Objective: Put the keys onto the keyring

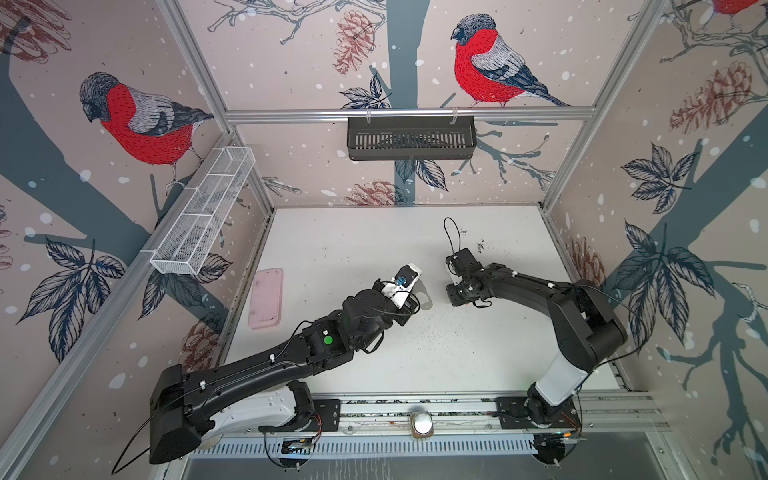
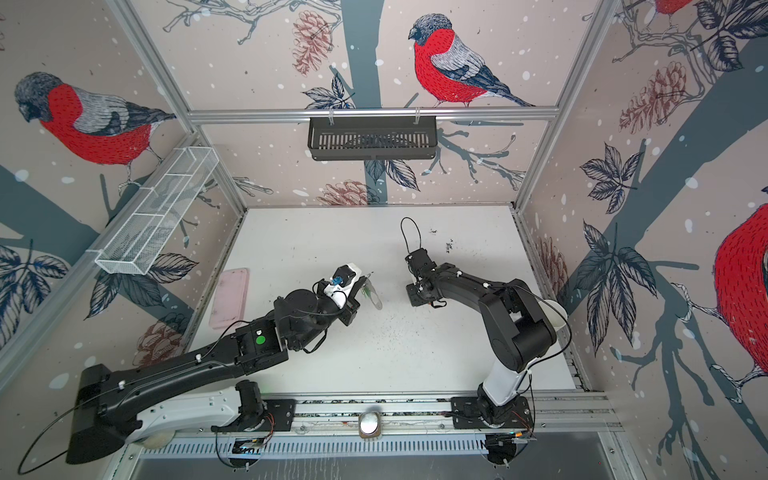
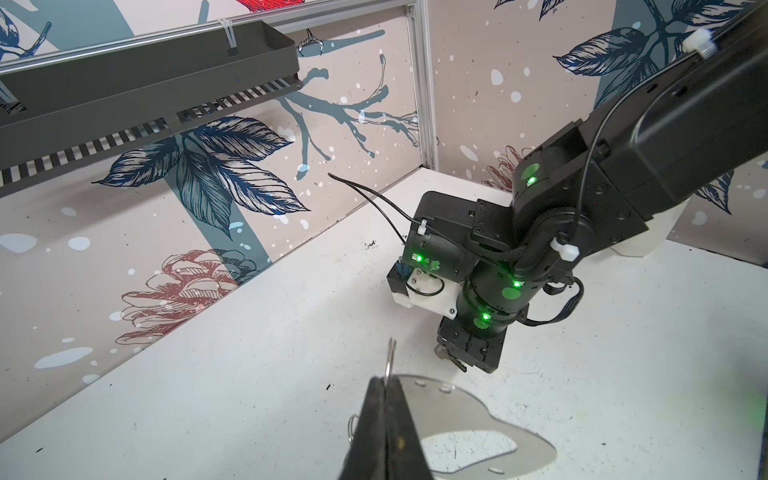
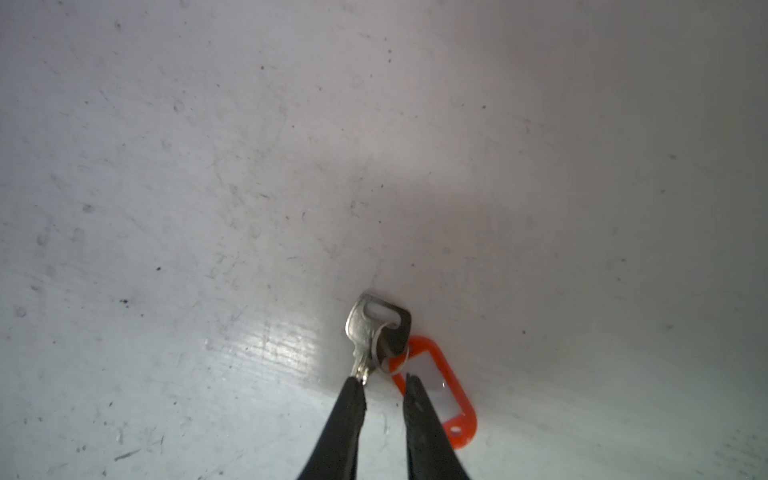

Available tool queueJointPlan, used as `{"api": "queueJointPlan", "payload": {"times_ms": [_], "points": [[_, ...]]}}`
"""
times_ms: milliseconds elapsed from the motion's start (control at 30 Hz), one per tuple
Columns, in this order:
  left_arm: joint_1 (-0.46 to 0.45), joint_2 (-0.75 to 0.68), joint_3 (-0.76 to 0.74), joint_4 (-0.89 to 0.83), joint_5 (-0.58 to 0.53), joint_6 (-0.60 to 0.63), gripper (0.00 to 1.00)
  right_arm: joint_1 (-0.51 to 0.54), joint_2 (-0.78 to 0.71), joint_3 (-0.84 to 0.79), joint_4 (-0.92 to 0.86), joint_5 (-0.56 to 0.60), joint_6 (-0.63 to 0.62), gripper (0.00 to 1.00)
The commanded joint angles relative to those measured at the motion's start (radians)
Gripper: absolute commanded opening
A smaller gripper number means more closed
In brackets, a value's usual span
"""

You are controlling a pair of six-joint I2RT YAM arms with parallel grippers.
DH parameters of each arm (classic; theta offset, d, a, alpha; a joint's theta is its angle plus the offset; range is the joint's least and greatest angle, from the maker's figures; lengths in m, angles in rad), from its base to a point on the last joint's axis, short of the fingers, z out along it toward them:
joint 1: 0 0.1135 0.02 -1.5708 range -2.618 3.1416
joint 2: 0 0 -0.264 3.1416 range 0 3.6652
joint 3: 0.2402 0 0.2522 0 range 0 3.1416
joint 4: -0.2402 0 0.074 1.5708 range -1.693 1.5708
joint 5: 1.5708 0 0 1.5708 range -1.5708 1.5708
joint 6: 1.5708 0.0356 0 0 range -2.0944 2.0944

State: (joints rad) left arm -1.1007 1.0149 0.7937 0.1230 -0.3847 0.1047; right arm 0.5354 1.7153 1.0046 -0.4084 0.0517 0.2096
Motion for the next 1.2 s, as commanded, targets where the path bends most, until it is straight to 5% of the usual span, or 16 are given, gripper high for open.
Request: {"api": "queueJointPlan", "payload": {"times_ms": [0, 800, 1167], "points": [[-0.001, -0.003, 0.01, 0.02, 0.006, -0.009, 0.0, 0.002, 0.01, 0.014, 0.011, 0.028, -0.003, 0.22], [-0.001, 0.003, 0.014, 0.02, 0.005, -0.005, 0.0, -0.006, 0.007, 0.013, 0.039, 0.028, -0.008, 0.12], [0.0, 0.008, 0.013, 0.022, 0.011, -0.007, 0.0, 0.008, -0.033, -0.052, 0.07, 0.03, -0.006, 0.22]]}}
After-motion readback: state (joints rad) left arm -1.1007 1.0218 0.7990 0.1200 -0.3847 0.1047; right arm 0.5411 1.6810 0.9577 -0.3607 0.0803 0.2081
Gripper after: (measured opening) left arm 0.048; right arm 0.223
